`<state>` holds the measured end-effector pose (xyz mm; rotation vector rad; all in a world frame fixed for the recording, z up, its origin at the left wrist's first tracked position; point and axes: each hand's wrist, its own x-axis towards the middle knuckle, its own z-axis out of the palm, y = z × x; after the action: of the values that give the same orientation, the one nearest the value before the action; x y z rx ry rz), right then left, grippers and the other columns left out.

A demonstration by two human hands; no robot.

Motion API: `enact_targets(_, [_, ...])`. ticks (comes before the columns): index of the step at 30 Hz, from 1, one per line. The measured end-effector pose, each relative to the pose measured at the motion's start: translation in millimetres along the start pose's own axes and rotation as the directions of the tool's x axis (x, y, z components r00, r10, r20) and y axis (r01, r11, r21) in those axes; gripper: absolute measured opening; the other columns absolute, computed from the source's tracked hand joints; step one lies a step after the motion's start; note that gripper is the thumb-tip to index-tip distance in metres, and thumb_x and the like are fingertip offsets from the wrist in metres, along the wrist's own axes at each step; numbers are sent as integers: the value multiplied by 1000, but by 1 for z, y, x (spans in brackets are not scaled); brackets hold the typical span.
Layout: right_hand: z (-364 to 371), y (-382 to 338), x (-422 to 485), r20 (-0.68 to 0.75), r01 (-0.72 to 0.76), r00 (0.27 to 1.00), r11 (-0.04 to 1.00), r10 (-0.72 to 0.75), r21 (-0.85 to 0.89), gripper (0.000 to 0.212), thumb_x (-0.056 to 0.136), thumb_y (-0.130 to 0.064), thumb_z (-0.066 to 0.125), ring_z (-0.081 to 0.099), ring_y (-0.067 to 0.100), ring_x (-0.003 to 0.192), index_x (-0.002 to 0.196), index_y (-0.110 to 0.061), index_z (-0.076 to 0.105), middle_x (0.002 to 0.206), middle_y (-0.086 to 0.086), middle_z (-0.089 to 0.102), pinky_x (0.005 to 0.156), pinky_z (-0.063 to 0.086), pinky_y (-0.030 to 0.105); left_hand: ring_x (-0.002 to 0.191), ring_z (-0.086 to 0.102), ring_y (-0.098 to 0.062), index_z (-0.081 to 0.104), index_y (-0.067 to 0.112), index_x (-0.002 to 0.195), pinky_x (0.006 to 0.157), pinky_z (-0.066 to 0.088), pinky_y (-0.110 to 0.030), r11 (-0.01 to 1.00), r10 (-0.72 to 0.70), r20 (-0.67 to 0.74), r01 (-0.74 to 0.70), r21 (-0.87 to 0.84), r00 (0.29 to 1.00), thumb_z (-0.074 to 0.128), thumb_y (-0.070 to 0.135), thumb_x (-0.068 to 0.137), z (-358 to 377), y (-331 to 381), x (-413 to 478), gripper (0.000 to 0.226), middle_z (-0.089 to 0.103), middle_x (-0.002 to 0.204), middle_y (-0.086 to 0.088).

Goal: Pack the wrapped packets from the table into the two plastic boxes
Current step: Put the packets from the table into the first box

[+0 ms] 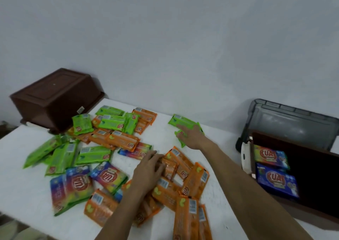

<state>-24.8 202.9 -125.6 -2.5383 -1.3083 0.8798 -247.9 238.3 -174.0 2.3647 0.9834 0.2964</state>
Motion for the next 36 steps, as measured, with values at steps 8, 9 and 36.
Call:
enact_targets(8, [15,-8,3,-114,-64,992,997,58,-43,40,95,-56,48,37,42,136,118,-24,43,158,23,0,111,30,51,129,41,-10,50,30,133,89,44,-26,999,49,-31,-49,8,998,45,44,97,0,-1,-1,39,37,145,7])
enact_targets(9, [16,-8,-1,-173,-58,983,998,53,-19,35,95,-48,53,44,42,129,114,-22,41,157,24,3,103,38,48,127,42,-10,51,29,132,88,44,-26,998,60,-39,-59,12,997,46,44,97,0,-1,-1,39,39,143,7])
enact_targets(36, [-21,39,-99,-99,90,973,53,208,994,38,83,10,65,68,35,82,108,-12,47,105,20,67,67,58,45,91,62,-15,54,31,88,74,53,-32,981,87,347,-19,-194,934,70,37,83,-46,-2,35,18,62,99,7])
